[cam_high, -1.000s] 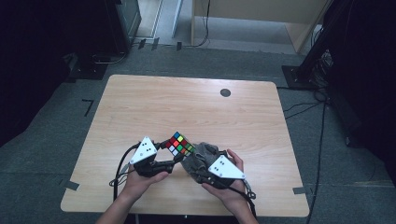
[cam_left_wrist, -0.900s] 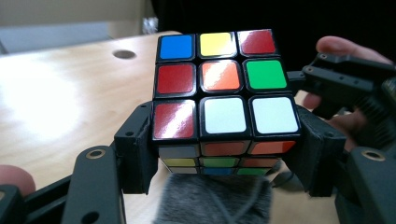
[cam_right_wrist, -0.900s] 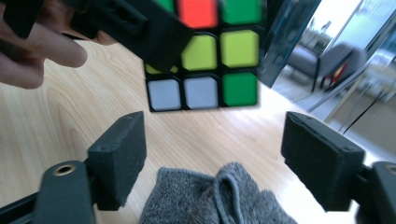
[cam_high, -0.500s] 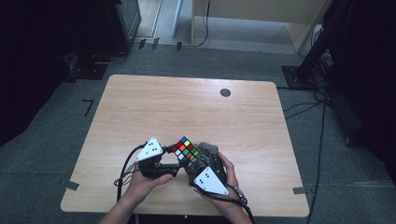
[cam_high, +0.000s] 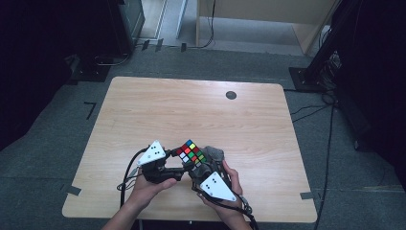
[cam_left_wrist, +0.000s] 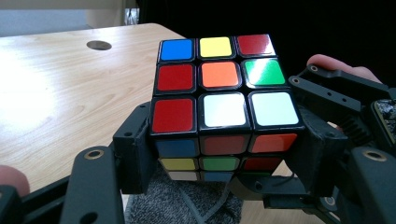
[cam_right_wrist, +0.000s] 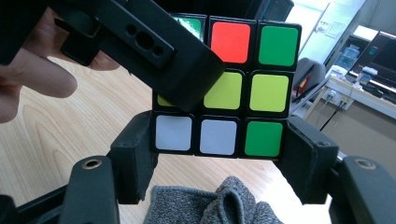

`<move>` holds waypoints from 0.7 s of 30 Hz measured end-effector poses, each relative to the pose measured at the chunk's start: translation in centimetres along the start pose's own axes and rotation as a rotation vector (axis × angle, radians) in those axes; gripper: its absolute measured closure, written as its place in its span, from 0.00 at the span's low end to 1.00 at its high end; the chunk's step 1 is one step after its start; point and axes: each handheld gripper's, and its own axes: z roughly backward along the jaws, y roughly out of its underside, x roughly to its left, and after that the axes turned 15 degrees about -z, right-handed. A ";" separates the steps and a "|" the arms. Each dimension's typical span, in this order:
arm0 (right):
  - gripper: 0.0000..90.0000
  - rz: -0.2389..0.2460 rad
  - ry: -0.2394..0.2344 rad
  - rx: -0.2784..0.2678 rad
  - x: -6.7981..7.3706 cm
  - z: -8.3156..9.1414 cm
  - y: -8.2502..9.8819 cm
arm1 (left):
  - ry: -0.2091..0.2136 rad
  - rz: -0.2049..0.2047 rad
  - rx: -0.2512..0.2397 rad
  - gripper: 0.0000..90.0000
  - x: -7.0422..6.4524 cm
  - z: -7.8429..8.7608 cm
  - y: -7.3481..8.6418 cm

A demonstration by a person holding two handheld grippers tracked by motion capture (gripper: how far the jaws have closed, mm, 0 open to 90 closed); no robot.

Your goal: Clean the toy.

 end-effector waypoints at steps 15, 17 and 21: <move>0.39 -0.034 0.023 -0.043 0.6 0.1 0.2 | 0.032 0.031 0.001 0.34 0.4 -0.1 0.2; 0.39 -0.031 0.023 -0.045 0.6 0.2 0.2 | 0.040 0.034 -0.001 0.35 0.5 -0.1 0.2; 0.39 -0.023 0.025 -0.053 0.7 0.2 0.2 | 0.055 0.049 -0.006 0.35 0.6 -0.1 0.2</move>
